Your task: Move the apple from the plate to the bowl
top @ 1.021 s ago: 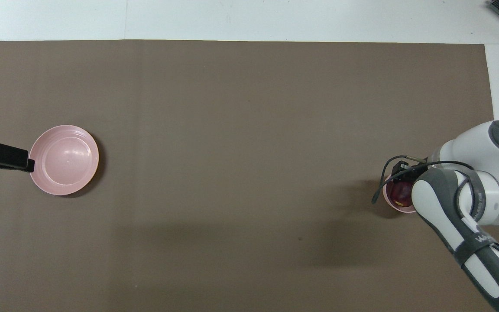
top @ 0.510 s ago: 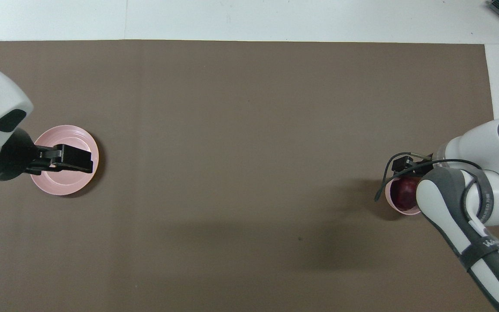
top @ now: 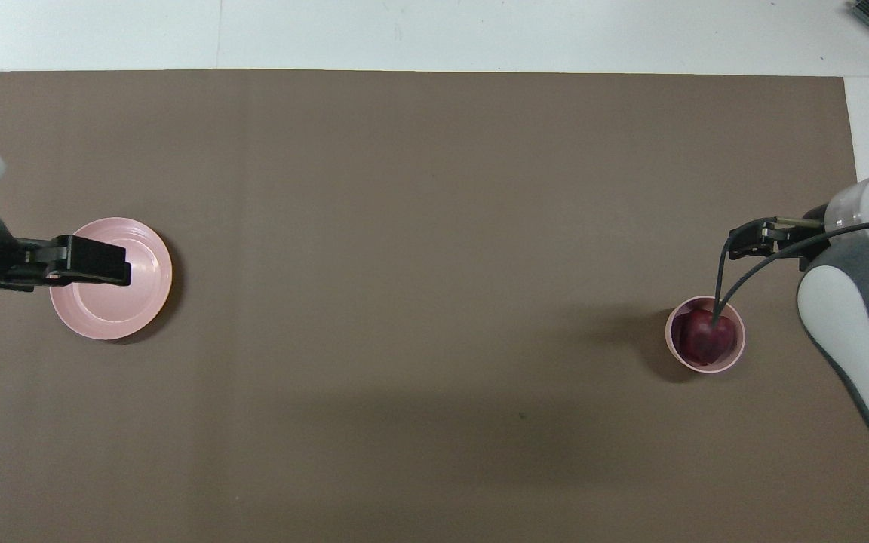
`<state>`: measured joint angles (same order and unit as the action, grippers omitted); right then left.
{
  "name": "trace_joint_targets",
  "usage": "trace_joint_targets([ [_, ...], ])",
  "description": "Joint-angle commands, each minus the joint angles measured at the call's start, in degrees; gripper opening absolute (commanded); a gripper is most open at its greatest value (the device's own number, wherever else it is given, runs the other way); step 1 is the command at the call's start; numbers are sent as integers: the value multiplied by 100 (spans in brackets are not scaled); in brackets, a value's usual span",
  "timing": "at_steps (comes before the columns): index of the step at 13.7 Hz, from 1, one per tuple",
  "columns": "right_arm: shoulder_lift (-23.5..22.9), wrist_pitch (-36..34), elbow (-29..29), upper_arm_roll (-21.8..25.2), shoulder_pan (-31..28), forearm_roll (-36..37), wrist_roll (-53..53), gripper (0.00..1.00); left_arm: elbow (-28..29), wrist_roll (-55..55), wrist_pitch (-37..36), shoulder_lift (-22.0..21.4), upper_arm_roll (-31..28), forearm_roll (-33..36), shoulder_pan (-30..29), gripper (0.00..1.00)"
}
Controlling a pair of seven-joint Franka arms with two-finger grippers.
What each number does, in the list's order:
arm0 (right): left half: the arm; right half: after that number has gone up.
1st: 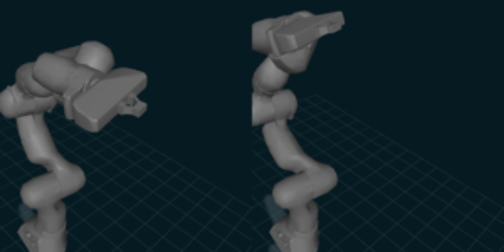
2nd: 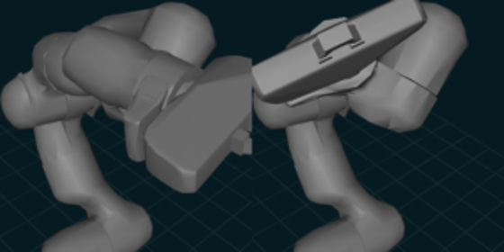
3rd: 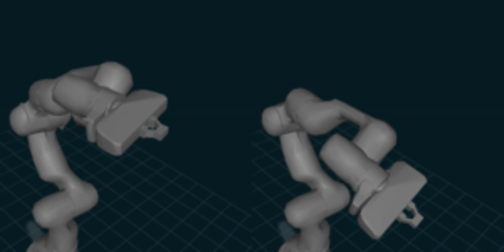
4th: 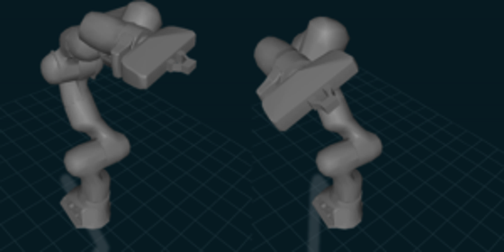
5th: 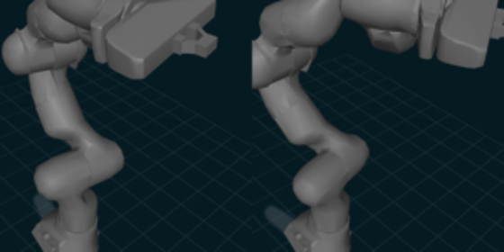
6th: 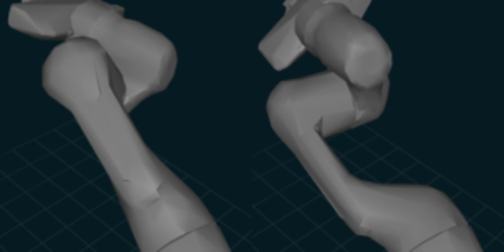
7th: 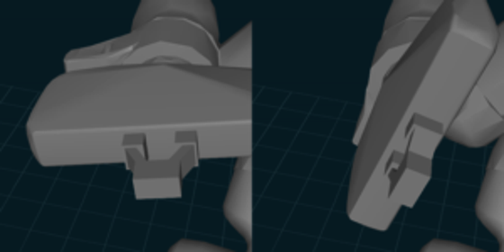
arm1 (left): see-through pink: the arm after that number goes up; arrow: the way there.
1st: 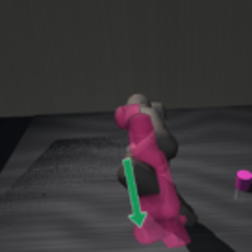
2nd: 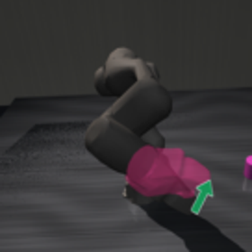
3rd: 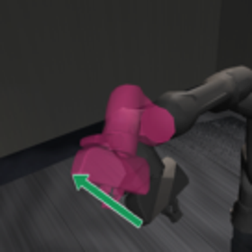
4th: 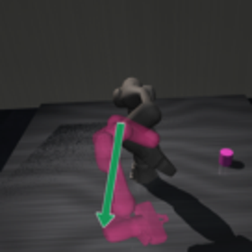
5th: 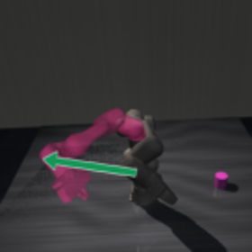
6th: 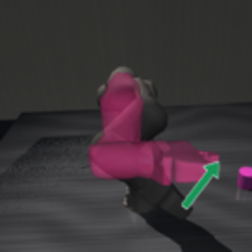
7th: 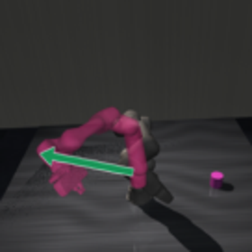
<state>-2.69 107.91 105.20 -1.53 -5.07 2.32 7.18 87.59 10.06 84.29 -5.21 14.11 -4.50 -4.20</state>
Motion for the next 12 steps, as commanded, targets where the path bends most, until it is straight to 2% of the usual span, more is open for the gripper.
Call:
trace_joint_targets([
  [1, 49, -734, -797, -93, -55, 67, -348, 100, -462, -118, -273, 188, -22, 187, -28, 100],
  [4, 58, -1709, -1561, -102, -47, -12, -384, 100, -321, -189, -264, 117, -102, 81, -221, 100],
  [6, 32, -2316, -1957, -93, -47, -344, -340, 100, -356, -189, -255, 143, -128, 107, -265, 100],
  [9, 102, -2337, -1977, -93, -55, -347, -392, 100, -409, -224, -614, 108, -443, 81, -283, 100],
  [12, 146, -2336, -1942, -102, -47, -329, -410, 100, -217, -365, -677, 108, -462, 116, -283, 100],
])
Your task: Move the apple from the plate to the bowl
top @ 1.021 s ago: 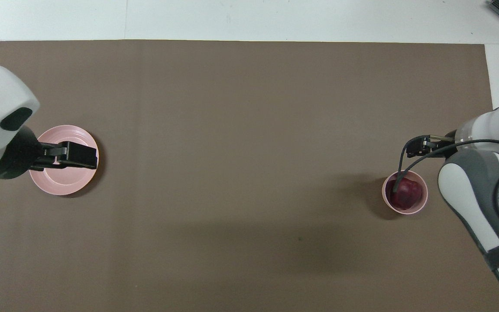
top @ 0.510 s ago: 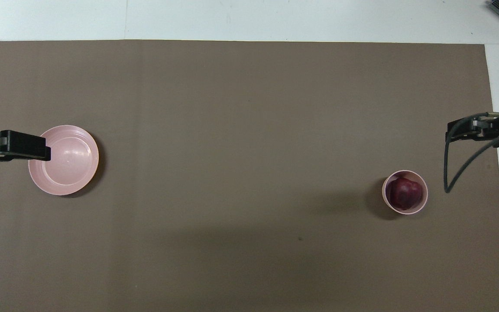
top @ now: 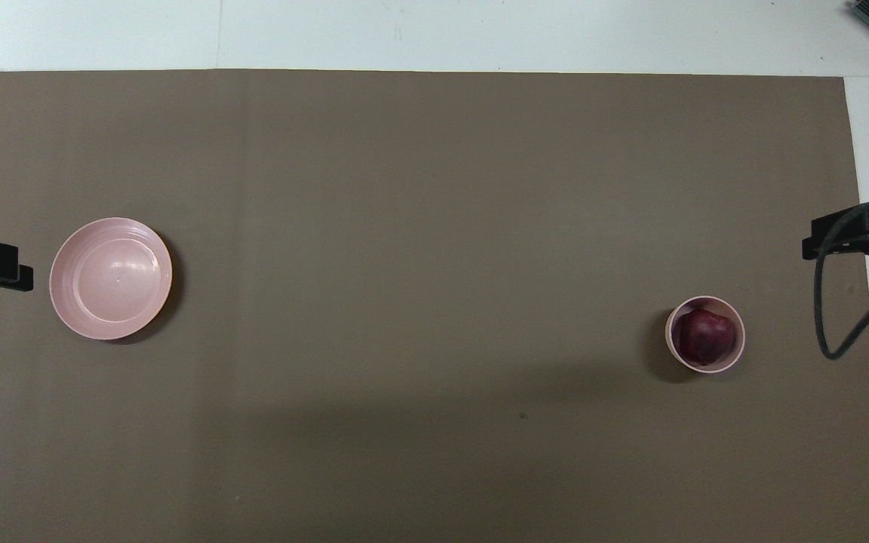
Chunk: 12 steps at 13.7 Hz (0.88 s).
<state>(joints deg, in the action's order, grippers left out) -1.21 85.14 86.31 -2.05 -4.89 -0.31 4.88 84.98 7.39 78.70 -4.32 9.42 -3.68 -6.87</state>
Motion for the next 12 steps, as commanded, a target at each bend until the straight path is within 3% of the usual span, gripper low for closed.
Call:
trace_joint_targets([
  [1, -2, -50, -44, -50, -56, -14, -224, 100, 54, -115, -100, 2, -2, 25, -16, 100],
  [8, -29, -365, -132, -93, -29, 347, -480, 100, 27, -98, 5, 19, -2, 157, -16, 100],
  [10, -107, -716, -543, -129, -47, 321, -480, 100, 36, -98, -12, 19, -2, 174, -16, 100],
  [12, -134, -692, -554, -164, -47, 260, -419, 100, 63, -106, -12, 2, -2, 174, -24, 100],
])
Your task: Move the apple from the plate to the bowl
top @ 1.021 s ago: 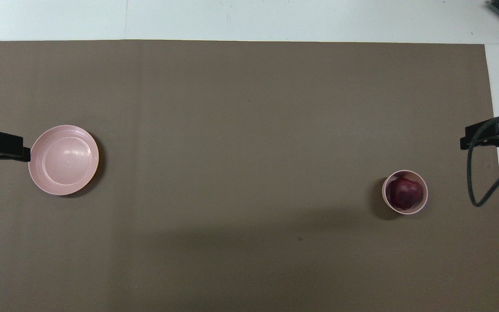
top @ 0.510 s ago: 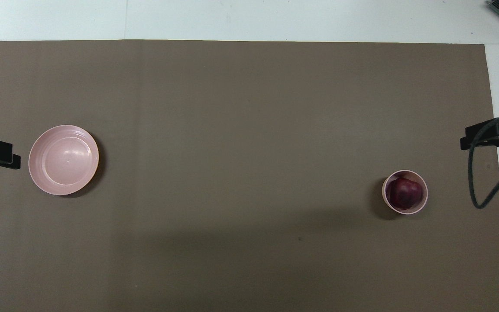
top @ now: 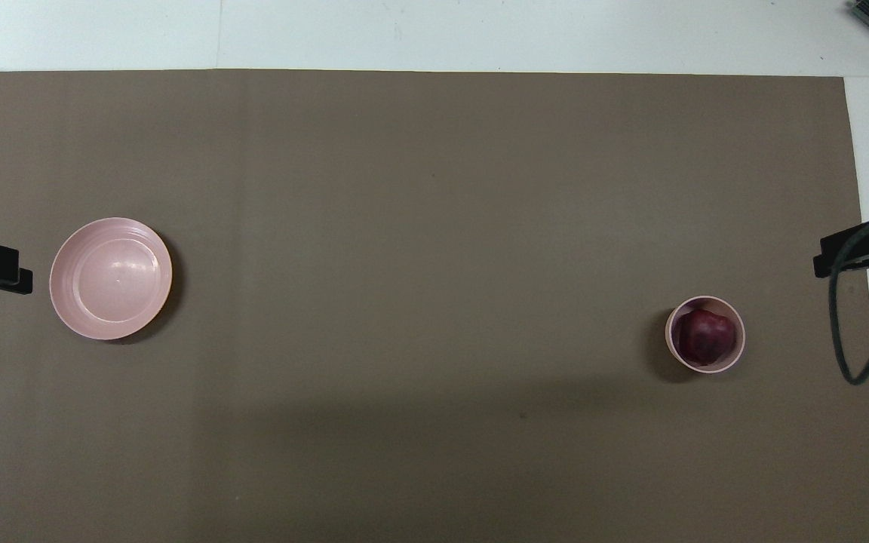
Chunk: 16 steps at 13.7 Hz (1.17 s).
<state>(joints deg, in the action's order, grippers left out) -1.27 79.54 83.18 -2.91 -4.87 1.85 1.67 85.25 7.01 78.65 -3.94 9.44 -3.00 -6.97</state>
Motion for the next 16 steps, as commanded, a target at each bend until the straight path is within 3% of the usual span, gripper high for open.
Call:
trace_joint_targets([
  [1, -128, -114, -240, -78, -67, 43, -88, 100, 36, -60, 1, -37, -3, 106, -15, 100],
  [16, -119, -97, -240, -78, -49, 105, -71, 100, 18, -33, -69, -37, -3, 80, -15, 100],
])
